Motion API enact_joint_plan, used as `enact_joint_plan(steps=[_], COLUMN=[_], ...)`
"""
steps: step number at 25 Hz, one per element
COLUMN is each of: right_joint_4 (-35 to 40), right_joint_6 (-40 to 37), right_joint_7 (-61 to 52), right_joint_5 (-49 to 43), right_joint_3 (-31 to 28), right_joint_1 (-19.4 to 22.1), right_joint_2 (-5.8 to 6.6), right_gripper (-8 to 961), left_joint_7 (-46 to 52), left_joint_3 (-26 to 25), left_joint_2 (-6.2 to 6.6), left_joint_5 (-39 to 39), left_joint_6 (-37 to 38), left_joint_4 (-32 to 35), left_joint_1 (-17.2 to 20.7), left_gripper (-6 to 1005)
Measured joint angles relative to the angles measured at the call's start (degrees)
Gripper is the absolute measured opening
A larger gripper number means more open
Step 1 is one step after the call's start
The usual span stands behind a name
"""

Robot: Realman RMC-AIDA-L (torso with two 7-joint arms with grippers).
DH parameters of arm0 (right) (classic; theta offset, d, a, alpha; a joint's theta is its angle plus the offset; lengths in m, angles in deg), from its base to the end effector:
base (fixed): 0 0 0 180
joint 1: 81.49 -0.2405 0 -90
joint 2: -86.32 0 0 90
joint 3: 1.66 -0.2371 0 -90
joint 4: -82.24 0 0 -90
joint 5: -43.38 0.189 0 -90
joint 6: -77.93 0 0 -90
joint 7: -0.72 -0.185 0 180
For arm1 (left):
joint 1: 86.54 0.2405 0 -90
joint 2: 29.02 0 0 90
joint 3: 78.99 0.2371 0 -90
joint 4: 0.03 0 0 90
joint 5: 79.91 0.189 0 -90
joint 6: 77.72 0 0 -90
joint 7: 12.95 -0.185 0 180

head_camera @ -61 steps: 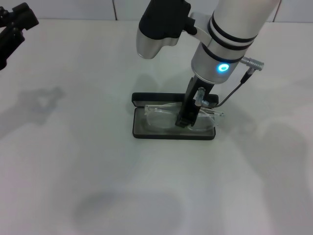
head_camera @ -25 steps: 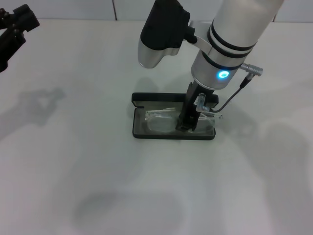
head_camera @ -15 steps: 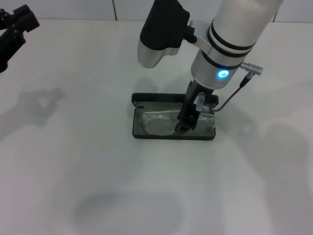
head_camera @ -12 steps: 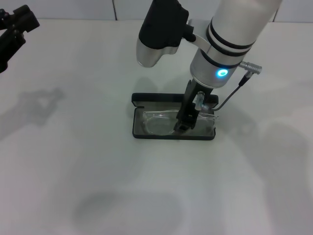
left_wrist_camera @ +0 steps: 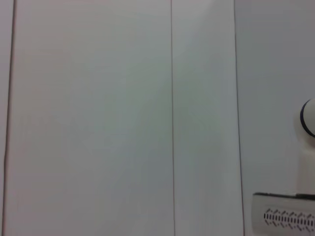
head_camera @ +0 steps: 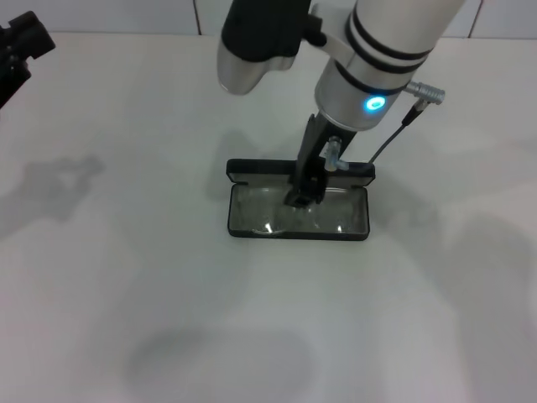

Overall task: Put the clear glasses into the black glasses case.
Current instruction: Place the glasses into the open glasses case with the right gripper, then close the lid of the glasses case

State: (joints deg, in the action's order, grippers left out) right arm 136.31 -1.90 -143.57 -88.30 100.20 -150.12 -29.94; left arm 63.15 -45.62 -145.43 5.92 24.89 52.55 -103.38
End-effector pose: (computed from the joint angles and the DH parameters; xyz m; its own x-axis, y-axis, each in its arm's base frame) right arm 0.0542 0.3530 -0.1047 0.8836 -0.1588 0.4406 -0.0905 -0.9809 -0.1720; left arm -0.2107 0.2933 0.1051 0.6417 -0.0717 0.7636 0.4055 -0.8133 -0.4172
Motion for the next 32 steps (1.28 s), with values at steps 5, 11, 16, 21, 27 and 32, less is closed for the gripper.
enact_joint_plan(steps=[5, 11, 16, 21, 27, 32], right_joint_4=[7.54, 23.01, 38.96, 46.74, 38.16, 19.63], right_joint_6=[-3.28, -6.51, -6.61, -4.87, -4.15, -8.48], right_joint_7=[0.00, 0.61, 4.51, 16.64, 30.08, 39.06], right_joint_5=[-0.18, -0.72, 1.60, 18.66, 37.05, 43.77], right_joint_3=[-4.61, -9.50, -17.75, -33.58, -49.63, -59.01], right_joint_1=[4.89, 15.40, 27.41, 42.23, 50.28, 50.72], right_joint_2=[0.26, 0.35, 0.47, 0.54, 0.56, 1.47], right_gripper=[255, 255, 254, 254, 253, 253], left_joint_7=[0.30, 1.43, 3.36, 4.72, 4.98, 4.32], left_joint_3=[-0.04, -0.01, 0.27, 1.64, 7.94, 10.20], left_joint_2=[0.08, 0.31, 0.41, -0.34, -1.35, -2.67], left_joint_5=[-1.63, -4.22, -5.75, -5.79, -5.21, -0.91], left_joint_6=[0.46, 2.14, 3.18, 4.35, 4.41, 3.65], left_joint_4=[0.21, 0.29, 0.39, 0.29, -0.21, -1.21], left_joint_1=[0.09, 0.11, -0.40, -2.84, -5.33, -8.31], left_gripper=[115, 115, 115, 114, 114, 114])
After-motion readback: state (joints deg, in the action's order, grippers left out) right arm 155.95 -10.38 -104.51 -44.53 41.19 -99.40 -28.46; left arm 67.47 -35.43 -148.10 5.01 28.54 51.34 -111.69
